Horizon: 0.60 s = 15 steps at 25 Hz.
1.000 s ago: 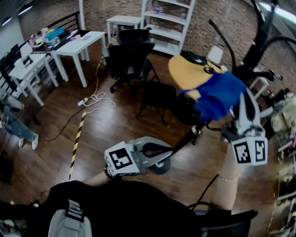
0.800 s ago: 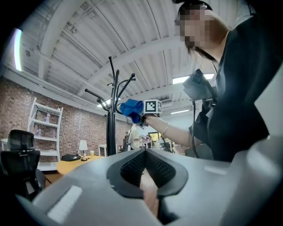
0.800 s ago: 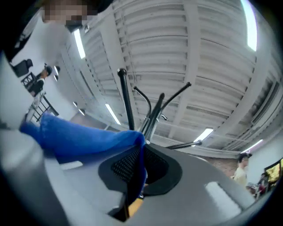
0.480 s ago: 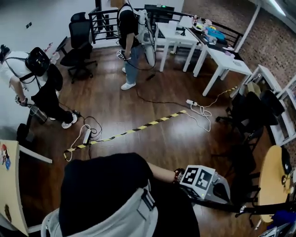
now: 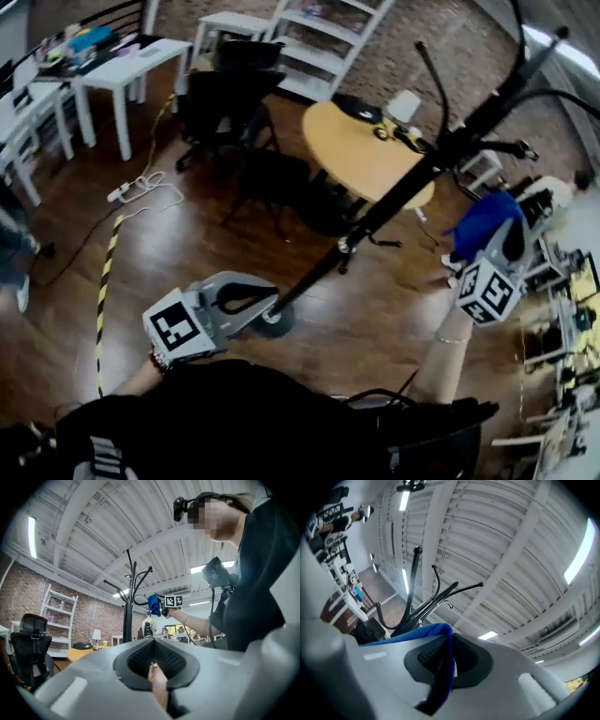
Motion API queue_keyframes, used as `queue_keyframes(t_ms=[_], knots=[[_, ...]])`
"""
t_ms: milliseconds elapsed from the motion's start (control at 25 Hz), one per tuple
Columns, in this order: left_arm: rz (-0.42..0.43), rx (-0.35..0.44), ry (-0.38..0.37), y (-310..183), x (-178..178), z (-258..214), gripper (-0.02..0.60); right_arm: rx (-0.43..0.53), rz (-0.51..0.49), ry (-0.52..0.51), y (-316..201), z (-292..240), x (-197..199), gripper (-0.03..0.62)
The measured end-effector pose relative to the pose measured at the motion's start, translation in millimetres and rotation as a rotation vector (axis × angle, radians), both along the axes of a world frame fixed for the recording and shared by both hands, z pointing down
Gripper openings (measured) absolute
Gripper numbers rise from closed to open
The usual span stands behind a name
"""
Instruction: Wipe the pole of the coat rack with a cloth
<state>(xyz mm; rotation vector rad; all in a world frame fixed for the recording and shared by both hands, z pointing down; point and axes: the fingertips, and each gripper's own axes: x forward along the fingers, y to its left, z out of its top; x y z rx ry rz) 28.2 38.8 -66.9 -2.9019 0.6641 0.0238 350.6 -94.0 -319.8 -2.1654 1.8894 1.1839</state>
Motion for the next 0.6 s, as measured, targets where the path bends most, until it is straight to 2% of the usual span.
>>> queue_keyframes(t_ms=[40,120,240,320,480,600], knots=[[0.002,-0.016,0.057,-4,-5,-5,-0.005,0.004,-0.052,-0.011,0,-7,-12,0.020],[0.013,-0.072,0.106,-13,-15,-9,-0.005,0.028,-0.117,-0.024,5,-33,-29,0.020],[0.053,-0.100,0.122,-21,-12,-13,-0.005,0.060,-0.092,0.011,11,-77,-17,0.020],[0.048,-0.092,0.134,-23,-13,-16,-0.005,0.044,-0.062,0.048,-6,-98,-7,0.020],[-0.006,-0.088,0.151,-27,-29,-17,-0.005,-0.023,-0.027,0.079,-69,-122,11,0.020],[-0.068,-0.101,0.167,-32,-43,-13,-0.005,-0.040,-0.028,0.034,-112,-119,33,0.020]])
